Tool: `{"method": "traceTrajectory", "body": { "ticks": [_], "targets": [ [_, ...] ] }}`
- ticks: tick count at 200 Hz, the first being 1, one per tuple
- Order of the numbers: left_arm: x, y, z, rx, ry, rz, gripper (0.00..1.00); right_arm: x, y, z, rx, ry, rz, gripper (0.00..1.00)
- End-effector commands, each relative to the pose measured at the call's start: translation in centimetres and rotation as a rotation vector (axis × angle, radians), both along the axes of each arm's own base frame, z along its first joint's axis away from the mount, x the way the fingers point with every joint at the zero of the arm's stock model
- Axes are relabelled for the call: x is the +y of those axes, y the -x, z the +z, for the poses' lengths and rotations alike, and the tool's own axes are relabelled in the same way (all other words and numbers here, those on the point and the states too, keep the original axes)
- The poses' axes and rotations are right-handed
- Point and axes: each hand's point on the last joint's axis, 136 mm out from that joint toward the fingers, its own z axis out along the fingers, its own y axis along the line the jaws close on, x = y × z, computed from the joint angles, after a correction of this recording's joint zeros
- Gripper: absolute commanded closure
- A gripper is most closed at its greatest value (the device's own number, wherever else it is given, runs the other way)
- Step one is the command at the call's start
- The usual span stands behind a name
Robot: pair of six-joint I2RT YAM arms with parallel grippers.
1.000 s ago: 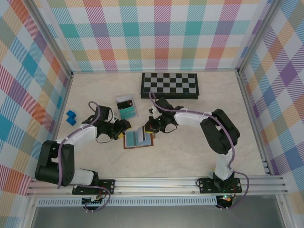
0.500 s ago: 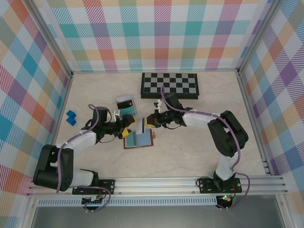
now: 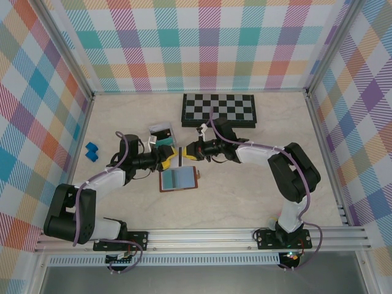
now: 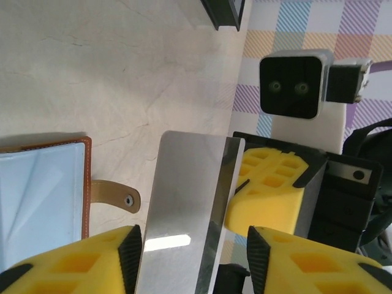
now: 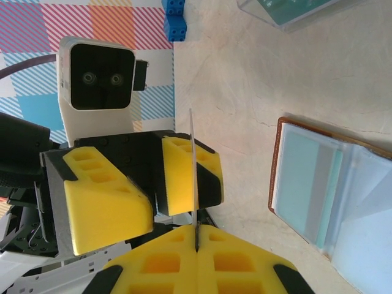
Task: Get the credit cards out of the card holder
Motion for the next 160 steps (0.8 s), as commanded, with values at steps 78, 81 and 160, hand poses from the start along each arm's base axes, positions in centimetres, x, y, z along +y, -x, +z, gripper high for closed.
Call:
{"method": "traceTrajectory", "body": {
  "ticks": [78,81,160],
  "targets": [
    [-0.4,0.7,0.7,-0.025,-0.007,-0.024,0.89,-0.8,0.1,-0.2,0.011,0.013,-0.022,0.99],
    [-0.3,0.7,0.7,-0.024,-0.011,-0.023,0.92,-0.9,0.1,-0.4,0.014,0.02,-0.023,0.98],
    [4.2,1.8,0.8,-0.109,-0.481,-0.037,1.0,-5.0,0.0,-1.5,-0.087,0.328,-0.113,0.19]
  ]
}}
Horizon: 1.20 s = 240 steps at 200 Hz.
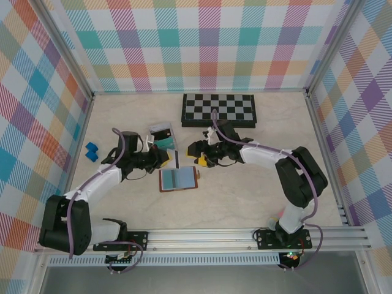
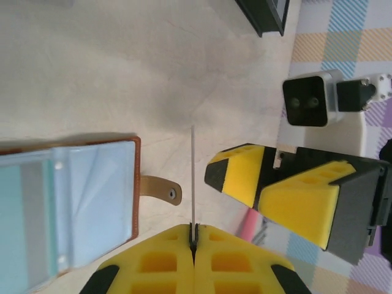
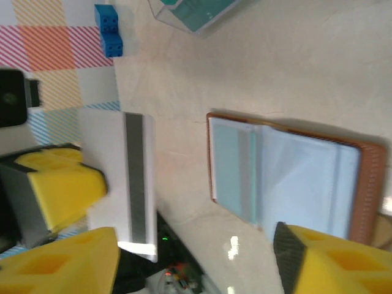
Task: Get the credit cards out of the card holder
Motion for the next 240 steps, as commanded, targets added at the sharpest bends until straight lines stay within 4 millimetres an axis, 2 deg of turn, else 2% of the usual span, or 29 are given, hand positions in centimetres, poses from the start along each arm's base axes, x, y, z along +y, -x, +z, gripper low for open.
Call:
{"method": "traceTrajectory", "body": {
  "ticks": [1,37,69,103,126,174,207,240],
  "targets": [
    [2.2,1.3,0.4,-0.059,-0.233,-0.051,1.0,-1.9,-0.4,0.7,-0.074,0.115,-0.018,0.19],
    [3.7,-0.6,4.2,-0.241,-0.418,-0.115,1.0,-4.6,-1.4,1.0,-0.136,0.228,-0.089,0.0],
    [3.0,-3.7,7.7,-0.43,-0.497,-0.217,1.0,-6.7,-2.1,0.9,-0.149,0.254,-0.135,0.0],
    [4.7,-8.9,9.4,-0.552,-0.706,-0.202,1.0,-8.5,-2.4,0.0,-0.12,0.259,-0.167,0.0],
    [5.1,-11.6,10.2,-0.658,-0.825,-0.246,1.0,-9.5,-2.6,-0.3,-0.108,0.26,-0.181,0.0],
    [5.5,-15.7,9.8,-0.733,-1.01,-0.399,1.0,-10.9,-2.6,-0.6,-0.089,0.276,-0.218,0.0],
    [4.7,-16.4,7.7,-0.827,-1.071,-0.642,1.0,-10.8,-2.6,-0.7,-0.073,0.271,-0.223,0.0],
    [4.4,-16.3,5.2,-0.887,-1.044,-0.872,1.0,-10.8,-2.8,-0.1,-0.071,0.27,-0.233,0.0]
  ]
}}
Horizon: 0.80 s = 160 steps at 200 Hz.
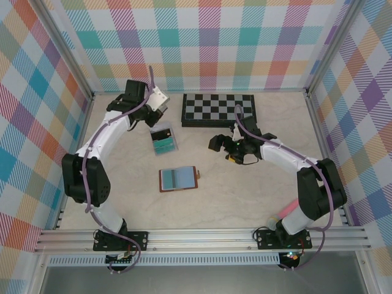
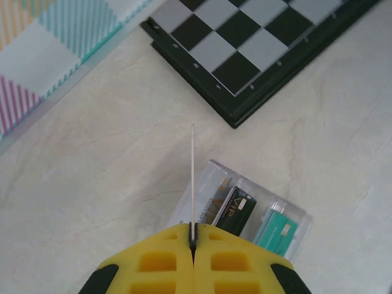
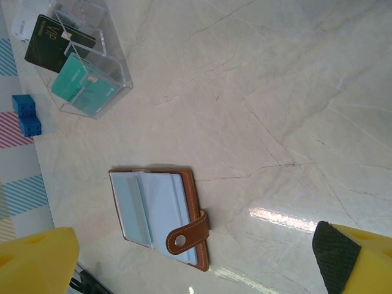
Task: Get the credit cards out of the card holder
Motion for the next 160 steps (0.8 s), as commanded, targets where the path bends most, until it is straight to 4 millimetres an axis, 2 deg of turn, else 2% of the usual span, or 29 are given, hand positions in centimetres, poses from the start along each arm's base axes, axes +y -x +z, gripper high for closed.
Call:
{"method": "traceTrajectory", "body": {
  "ticks": [1,42,60,97,160],
  "targets": [
    [-0.4,0.6,-1.0,0.007,-0.09,-0.221,1.0,-0.2,0.1,0.8,0.004,-0.005,-0.011,0.0],
    [1.3,-0.2,-2.9,0.073,-0.192,-0.316,1.0,0.1,0.0,1.8,-0.014,-0.02,0.007,0.0],
    [1.3,0.3,-4.4,0.119,-0.222,-0.379,1.0,0.4,-0.1,1.9,-0.01,-0.027,0.017,0.0],
    [1.2,-0.6,-6.0,0.097,-0.229,-0.378,1.0,0.7,0.1,1.9,-0.005,-0.042,0.038,0.0],
    [2.7,-1.6,-8.4,0.137,-0.331,-0.428,1.0,0.6,0.2,2.5,-0.032,-0.04,0.053,0.0]
  ]
}}
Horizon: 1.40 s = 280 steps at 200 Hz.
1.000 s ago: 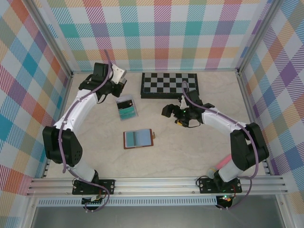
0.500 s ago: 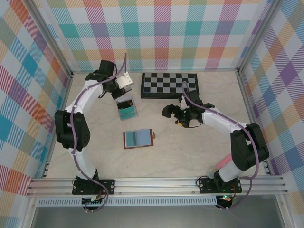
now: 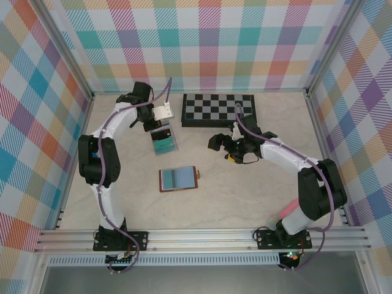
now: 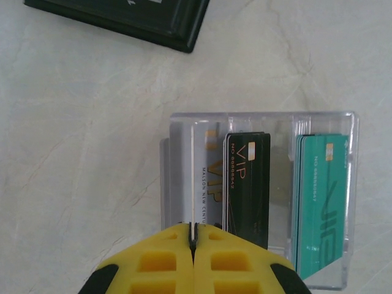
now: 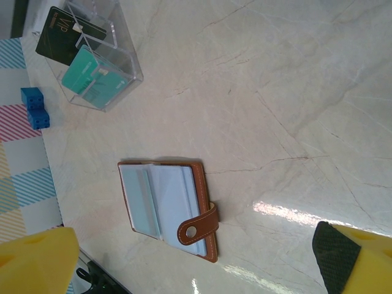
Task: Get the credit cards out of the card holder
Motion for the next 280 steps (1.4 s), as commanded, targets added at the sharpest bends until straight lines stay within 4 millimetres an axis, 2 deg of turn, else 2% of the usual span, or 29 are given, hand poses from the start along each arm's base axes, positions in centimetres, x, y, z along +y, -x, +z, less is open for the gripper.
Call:
{"method": "traceTrajectory", "body": {
  "ticks": [1,46,64,95,135,153,170,213,242,280],
  "targets": [
    [1.1,-0.5,-0.3,0.007,-0.037,-0.038,1.0,0.3,0.0,1.7,-0.041,-0.023,0.032,0.0],
    [1.2,-1.6,-1.4,0.008,-0.062,-0.042,1.0,0.2,0.1,2.0,-0.05,-0.022,0.042,0.0],
    [1.1,-1.9,-1.2,-0.001,-0.053,-0.045,1.0,0.2,0.1,1.9,-0.047,-0.024,0.041,0.0],
    [0.9,-2.0,-0.7,-0.007,-0.043,-0.05,1.0,0.3,0.2,1.9,-0.045,-0.027,0.042,0.0],
    [1.1,-1.8,-1.3,0.02,-0.054,-0.046,1.0,0.4,0.1,1.8,-0.04,-0.032,0.042,0.0],
    [1.2,-1.8,-1.7,0.031,-0.06,-0.04,0.94,0.5,0.1,1.8,-0.039,-0.034,0.044,0.0],
    [1.1,-1.9,-1.8,0.03,-0.051,-0.028,0.84,0.5,0.1,1.8,-0.039,-0.036,0.044,0.0],
    [1.2,-2.9,-1.4,-0.012,-0.044,0.01,0.76,0.5,0.1,1.9,-0.038,-0.04,0.044,0.0],
    [0.6,-3.3,0.5,-0.055,0.006,0.027,0.74,0.5,0.0,1.9,-0.04,-0.036,0.043,0.0],
    [-0.4,-3.3,5.4,-0.15,0.135,0.095,0.72,0.6,0.1,1.9,-0.053,-0.013,0.049,0.0]
  ]
}}
